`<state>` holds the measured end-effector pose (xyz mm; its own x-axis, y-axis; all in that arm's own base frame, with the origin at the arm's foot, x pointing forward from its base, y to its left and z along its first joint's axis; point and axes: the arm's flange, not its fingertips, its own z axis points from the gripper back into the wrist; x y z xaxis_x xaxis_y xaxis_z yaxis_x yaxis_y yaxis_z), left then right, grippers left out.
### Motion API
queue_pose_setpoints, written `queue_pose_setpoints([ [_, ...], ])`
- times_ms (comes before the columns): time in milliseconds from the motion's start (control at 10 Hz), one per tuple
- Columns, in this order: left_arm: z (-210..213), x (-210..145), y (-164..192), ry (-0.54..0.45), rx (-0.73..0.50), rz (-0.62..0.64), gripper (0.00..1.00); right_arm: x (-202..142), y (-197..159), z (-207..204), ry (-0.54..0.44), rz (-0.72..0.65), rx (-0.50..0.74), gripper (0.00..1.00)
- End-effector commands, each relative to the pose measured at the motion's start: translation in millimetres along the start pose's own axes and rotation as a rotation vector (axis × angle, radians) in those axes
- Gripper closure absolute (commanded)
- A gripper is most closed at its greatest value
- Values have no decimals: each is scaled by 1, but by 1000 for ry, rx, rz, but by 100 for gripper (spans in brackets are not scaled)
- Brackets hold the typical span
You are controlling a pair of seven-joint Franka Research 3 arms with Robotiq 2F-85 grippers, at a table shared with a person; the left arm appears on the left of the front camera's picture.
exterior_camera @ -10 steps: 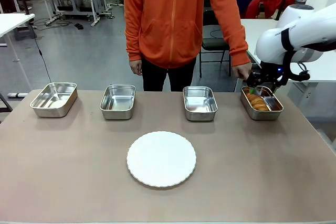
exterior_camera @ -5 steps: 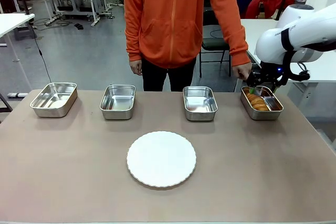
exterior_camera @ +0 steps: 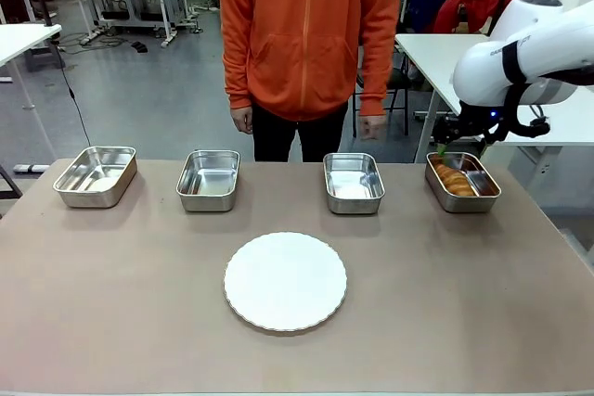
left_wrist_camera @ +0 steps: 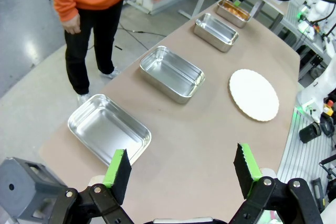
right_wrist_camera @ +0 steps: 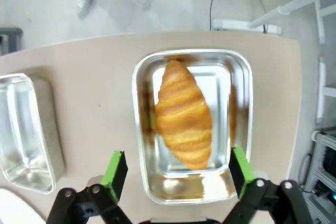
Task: Place the bread in the container.
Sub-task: Place the Butter Roll into the Airtight Container indicated by the human.
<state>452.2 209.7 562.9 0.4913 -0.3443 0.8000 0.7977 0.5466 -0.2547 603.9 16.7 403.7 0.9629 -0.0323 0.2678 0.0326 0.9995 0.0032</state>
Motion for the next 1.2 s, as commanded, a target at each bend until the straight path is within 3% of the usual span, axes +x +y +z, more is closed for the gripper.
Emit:
queue_pose_setpoints([
  [0,0,2,-3,-8,-4,-12,0,-49,23,38,-122,-63,6,0],
  [300,0,2,-3,-8,-4,-12,0,-105,44,85,-162,-41,23,0],
  [700,0,2,-3,-8,-4,-12,0,-158,62,104,-41,162,35,0],
  [1000,0,2,-3,-8,-4,-12,0,-176,67,100,3,249,40,0],
  [1100,0,2,-3,-8,-4,-12,0,-167,73,100,-21,177,13,0],
])
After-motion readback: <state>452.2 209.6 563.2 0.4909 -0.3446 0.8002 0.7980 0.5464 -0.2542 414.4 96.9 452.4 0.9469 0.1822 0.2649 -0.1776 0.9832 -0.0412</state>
